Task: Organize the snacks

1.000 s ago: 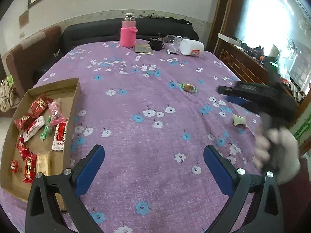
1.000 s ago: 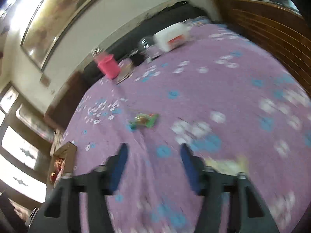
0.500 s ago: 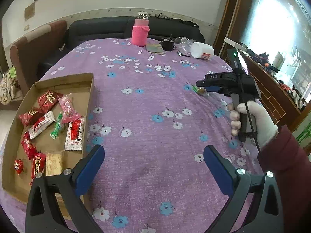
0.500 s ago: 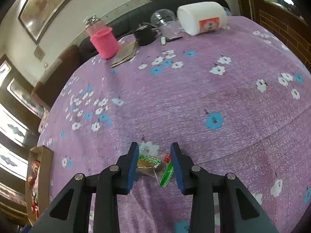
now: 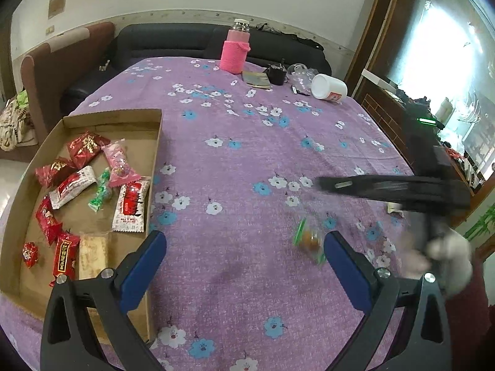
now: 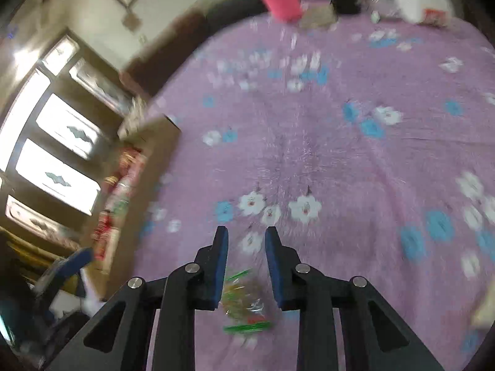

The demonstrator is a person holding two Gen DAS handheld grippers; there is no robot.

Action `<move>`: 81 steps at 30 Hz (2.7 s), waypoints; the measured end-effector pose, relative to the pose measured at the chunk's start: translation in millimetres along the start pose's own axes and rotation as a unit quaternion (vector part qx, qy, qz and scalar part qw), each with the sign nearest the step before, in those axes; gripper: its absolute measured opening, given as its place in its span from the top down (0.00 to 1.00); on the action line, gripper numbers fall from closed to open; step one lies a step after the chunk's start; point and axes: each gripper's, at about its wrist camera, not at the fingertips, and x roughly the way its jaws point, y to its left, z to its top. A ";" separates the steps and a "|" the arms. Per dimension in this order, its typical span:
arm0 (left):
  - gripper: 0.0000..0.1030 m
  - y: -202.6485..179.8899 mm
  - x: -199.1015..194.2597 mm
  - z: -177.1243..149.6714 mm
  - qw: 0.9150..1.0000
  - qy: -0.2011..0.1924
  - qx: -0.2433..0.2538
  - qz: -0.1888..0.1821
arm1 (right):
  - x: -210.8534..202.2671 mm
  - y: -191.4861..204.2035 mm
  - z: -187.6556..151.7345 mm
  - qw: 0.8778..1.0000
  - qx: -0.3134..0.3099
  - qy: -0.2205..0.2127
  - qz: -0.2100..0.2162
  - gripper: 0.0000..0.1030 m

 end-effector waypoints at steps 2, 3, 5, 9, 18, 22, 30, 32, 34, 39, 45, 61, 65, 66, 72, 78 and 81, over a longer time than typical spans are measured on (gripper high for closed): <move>0.01 -1.1 -0.2 -1.3 1.000 0.000 0.004 -0.007 | -45.6 -15.3 -15.8 0.997 0.042 -0.060 -0.012 0.67; 0.01 -2.0 0.4 -2.0 1.000 0.000 0.007 -0.009 | -68.9 -27.2 -24.7 0.994 0.065 -0.085 -0.027 0.58; 0.01 -5.2 5.0 -3.5 1.000 0.004 0.011 -0.018 | -111.7 -54.8 -47.3 0.982 0.104 -0.129 -0.089 0.52; 0.01 -19.2 19.4 -10.6 0.998 0.026 0.018 -0.045 | -145.1 -105.9 -81.9 0.964 0.192 -0.137 -0.120 0.52; 0.01 -25.4 21.2 -19.0 0.998 0.042 0.026 -0.045 | -115.9 -137.5 -71.2 0.940 0.274 -0.153 -0.137 0.38; 0.01 -15.1 22.3 -16.8 0.998 0.042 0.008 -0.036 | -99.0 -134.8 -52.0 0.937 0.263 -0.148 -0.177 0.38; 0.01 -42.1 36.1 -20.8 0.995 0.055 0.072 -0.033 | -76.8 -110.8 -42.9 0.935 0.174 -0.111 -0.290 0.68; 0.01 -49.3 41.7 -21.2 0.994 0.058 0.091 -0.027 | -82.0 -114.7 -48.6 0.938 0.170 -0.115 -0.279 0.69; 0.01 -53.9 48.9 -20.5 0.993 0.064 0.099 -0.023 | -88.3 -118.4 -55.1 0.941 0.174 -0.123 -0.263 0.70; 0.02 -67.1 69.2 -17.7 0.990 0.080 0.114 -0.029 | -104.2 -114.5 -74.7 0.949 0.168 -0.151 -0.219 0.70; 0.30 -79.9 87.6 -22.8 0.985 0.093 0.139 -0.037 | -126.0 -98.0 -88.4 0.952 0.158 -0.182 -0.189 0.70; 0.59 -36.9 14.8 -9.6 0.993 0.025 0.062 -0.098 | -123.3 -23.9 -106.5 0.967 0.105 -0.188 -0.135 0.69; 0.59 13.8 -20.9 -0.6 0.998 -0.011 0.016 -0.067 | -113.7 16.6 -101.0 0.975 0.071 -0.179 -0.110 0.69; 0.59 26.9 -27.4 0.5 0.998 -0.019 0.007 -0.055 | -110.5 25.1 -100.2 0.976 0.063 -0.177 -0.106 0.69; 0.59 119.8 -55.4 -9.5 0.996 -0.040 -0.072 0.024 | -59.4 107.3 -82.4 0.990 -0.003 -0.139 -0.041 0.69; 0.58 179.0 -52.7 -26.2 0.989 -0.026 -0.129 0.060 | 15.3 178.7 -69.0 0.995 -0.068 -0.077 -0.009 0.69; 0.58 193.9 -47.3 -30.9 0.988 -0.019 -0.140 0.061 | 50.4 199.8 -68.1 0.995 -0.085 -0.051 -0.005 0.69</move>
